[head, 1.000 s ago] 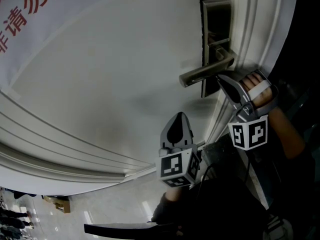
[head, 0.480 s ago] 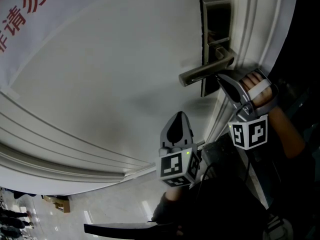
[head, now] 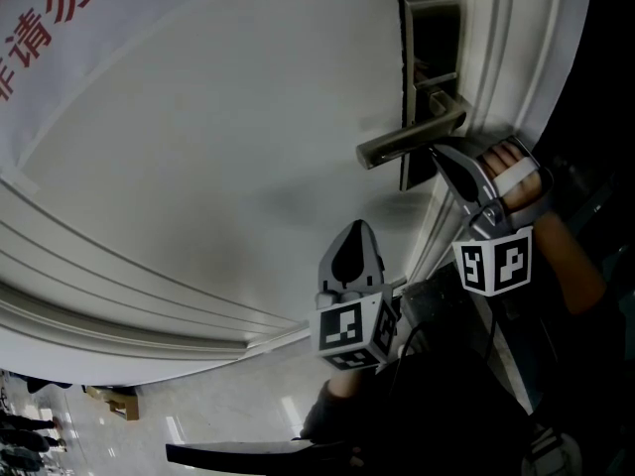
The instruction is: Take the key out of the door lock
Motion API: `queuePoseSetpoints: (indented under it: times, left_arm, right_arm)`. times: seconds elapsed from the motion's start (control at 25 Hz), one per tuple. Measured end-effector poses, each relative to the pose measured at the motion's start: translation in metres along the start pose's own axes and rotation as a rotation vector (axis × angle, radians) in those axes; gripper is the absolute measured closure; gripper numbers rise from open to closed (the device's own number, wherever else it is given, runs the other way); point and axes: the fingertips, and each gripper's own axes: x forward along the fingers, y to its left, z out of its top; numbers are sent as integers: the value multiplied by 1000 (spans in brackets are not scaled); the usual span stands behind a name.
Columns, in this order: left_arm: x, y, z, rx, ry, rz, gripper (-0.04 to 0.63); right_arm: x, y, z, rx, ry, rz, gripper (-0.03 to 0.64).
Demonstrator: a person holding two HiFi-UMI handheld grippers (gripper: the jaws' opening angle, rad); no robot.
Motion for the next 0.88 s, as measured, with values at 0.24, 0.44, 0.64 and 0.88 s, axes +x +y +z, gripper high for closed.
queuePoseSetpoints:
  times: [0.24, 0.44, 0.64, 0.88]
  left_arm:
    - [0, 1, -1, -4, 5, 1, 597]
    - [2, -9, 1, 5, 5, -26, 595]
    - [-2, -22, 0, 8, 3, -51, 595]
    - [-4, -18, 0, 1, 4, -41, 595]
  right_arm:
    - [-6, 1, 0, -46, -15, -7, 606]
    - [-10, 1, 0, -32, -17, -4, 606]
    - [-12, 2, 0, -29, -12, -2, 605]
    - [-12, 1, 0, -23, -13, -1, 604]
